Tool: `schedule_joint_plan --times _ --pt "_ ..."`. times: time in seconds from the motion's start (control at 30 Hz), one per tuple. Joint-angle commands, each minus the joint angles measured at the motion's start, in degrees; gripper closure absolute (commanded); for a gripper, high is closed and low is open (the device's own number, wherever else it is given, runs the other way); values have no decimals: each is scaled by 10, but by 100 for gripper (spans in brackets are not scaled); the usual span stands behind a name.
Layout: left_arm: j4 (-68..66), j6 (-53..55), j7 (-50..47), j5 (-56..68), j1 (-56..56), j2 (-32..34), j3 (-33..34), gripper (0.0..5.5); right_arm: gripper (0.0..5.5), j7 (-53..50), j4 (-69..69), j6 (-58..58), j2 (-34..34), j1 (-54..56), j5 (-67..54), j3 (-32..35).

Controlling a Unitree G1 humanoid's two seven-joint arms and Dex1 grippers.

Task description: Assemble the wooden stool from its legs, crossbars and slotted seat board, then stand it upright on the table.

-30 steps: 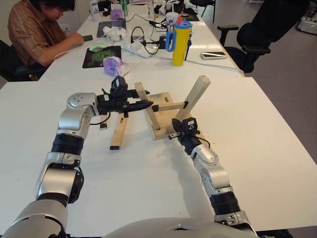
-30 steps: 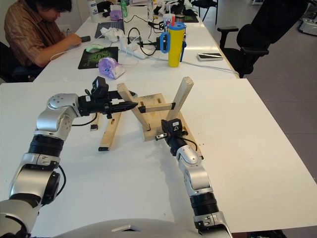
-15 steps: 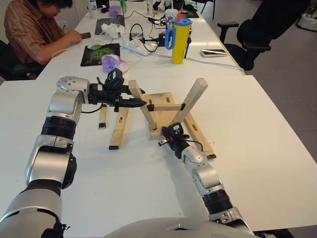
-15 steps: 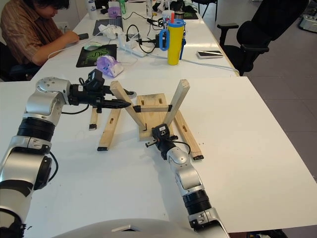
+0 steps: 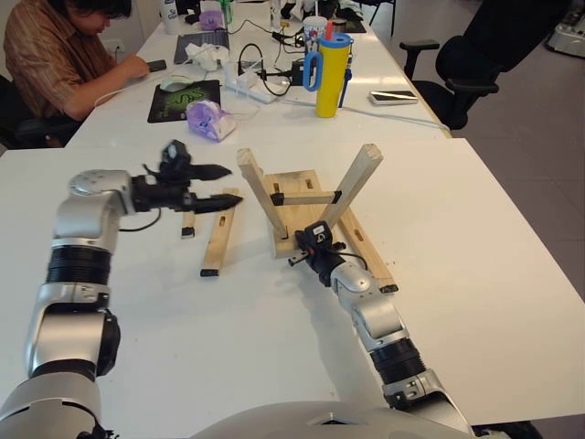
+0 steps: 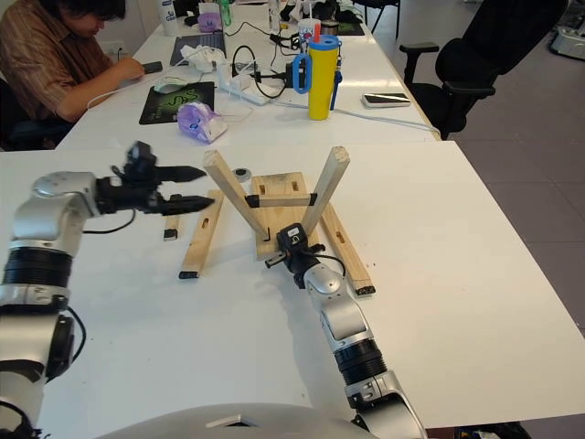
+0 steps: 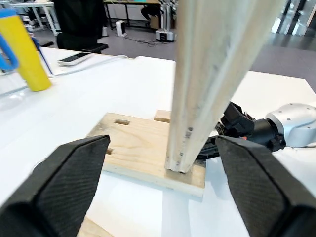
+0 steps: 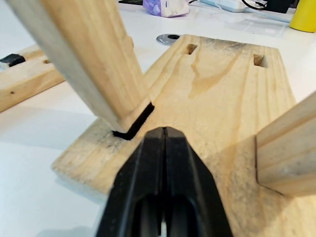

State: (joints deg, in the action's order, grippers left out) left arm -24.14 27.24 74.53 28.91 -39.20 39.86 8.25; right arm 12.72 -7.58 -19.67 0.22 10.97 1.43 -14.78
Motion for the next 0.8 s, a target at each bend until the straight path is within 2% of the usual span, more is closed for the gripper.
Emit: schedule_joint_plan --times 0.03,0.13,0.27,0.37,0.43,0.5,0.6,0.7,0.8 --pt "71 92 -119 175 -109 -45 144 212 550 8 -53 -33 -15 -26 5 0" --pt "114 107 -237 255 -168 -102 190 212 550 13 -61 -29 -16 -24 5 -4" --pt "155 95 -348 261 -173 -170 171 212 550 16 -68 -24 -14 -19 6 -5" --pt "130 102 -422 153 -48 -253 39 212 550 11 -76 -22 -9 -13 8 -6" --pt "105 84 -430 38 55 -248 -93 212 550 9 -86 -18 -8 -7 11 -7" --pt "102 63 -429 -38 111 -237 -175 212 550 8 -96 -15 -8 2 13 -6" --pt "109 5 -450 -62 49 -235 -156 212 550 4 -106 -14 -11 7 16 -1" --pt "122 -59 -474 -39 -59 -233 -74 212 550 4 -125 -13 -12 7 17 0" --pt "196 -62 -491 17 -137 -231 -6 212 550 5 -131 -14 -11 6 17 -5"
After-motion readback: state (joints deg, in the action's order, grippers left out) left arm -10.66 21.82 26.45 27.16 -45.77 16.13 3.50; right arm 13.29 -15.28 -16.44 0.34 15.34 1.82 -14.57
